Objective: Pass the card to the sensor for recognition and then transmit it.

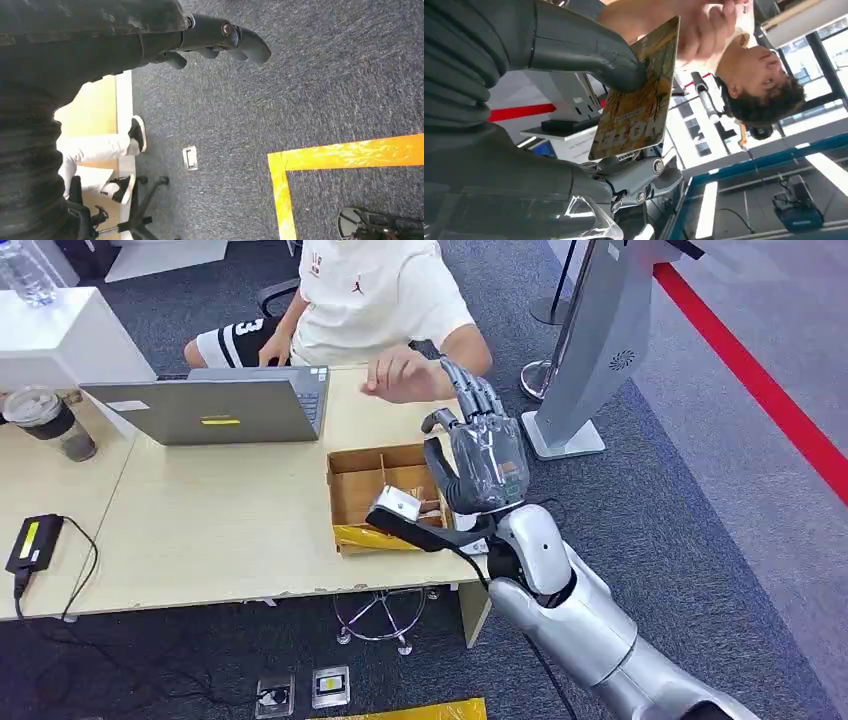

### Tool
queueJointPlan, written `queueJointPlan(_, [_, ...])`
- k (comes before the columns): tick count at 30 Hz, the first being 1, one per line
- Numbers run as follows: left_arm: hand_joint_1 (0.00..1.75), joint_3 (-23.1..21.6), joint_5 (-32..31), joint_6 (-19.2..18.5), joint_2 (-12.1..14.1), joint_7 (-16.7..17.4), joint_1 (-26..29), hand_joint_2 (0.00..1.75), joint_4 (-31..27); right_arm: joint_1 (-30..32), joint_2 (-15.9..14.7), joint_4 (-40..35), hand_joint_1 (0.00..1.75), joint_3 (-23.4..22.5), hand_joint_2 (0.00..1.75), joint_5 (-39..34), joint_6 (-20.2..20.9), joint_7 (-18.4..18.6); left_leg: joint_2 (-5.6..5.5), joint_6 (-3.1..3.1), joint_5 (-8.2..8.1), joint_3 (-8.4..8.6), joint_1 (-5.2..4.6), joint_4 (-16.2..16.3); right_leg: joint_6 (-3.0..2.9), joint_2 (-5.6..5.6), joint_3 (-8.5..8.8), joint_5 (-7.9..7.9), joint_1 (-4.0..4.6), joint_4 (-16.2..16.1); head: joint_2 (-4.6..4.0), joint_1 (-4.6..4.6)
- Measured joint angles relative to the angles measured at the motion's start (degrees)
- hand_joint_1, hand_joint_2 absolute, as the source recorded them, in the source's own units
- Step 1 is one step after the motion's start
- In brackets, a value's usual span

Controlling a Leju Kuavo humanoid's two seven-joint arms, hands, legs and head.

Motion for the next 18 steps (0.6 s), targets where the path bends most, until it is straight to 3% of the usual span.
queueJointPlan(11, [0.00,0.0,0.5,1.1,0.0,0.4,0.2,1.75,0.0,6.1,-5.3,4.7,1.75,-5.0,1.75,-8.1,-7.1,0.8,0.03,0.02,-0.03,-0.04,-0.03,0.0,0.00,-0.01,-0.01,0.00,-0.04,0.0,0.00,0.00])
queueJointPlan(18, [0.00,0.0,0.9,1.8,0.0,0.8,0.2,1.75,0.0,8.8,-7.6,11.1,1.75,-6.8,1.75,-13.6,-9.8,0.0,0.08,-0.01,-0.05,-0.04,-0.01,0.0,0.00,0.01,-0.04,0.00,-0.03,0.0,0.00,-0.02])
